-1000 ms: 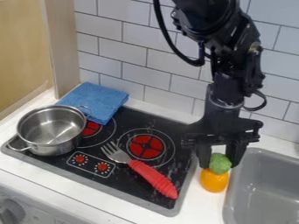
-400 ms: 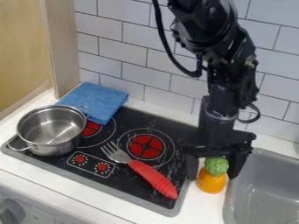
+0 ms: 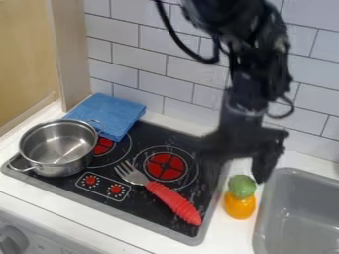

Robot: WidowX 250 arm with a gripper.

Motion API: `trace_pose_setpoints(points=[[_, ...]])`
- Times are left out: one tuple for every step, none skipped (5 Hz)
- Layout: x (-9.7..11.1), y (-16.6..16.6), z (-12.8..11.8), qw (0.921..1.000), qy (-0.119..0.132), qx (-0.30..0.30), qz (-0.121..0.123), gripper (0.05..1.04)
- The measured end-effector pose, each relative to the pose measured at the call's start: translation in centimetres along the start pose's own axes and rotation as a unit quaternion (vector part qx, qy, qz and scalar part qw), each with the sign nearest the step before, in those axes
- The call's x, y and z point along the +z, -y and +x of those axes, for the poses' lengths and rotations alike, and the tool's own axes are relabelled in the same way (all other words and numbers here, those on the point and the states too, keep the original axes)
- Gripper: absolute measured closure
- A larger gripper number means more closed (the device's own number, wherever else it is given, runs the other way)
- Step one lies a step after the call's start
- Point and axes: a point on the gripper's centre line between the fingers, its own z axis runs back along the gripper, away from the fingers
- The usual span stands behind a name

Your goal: Moved the yellow object in the right side of the table

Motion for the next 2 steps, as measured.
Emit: trace_pose_setpoints(points=[[2.07,-0.68,-0.21,0.9996,0.009,-0.009,-0.025,0.085],[2.06,-0.78,-0.28,0.9996,0.009,-0.013,-0.025,0.085]])
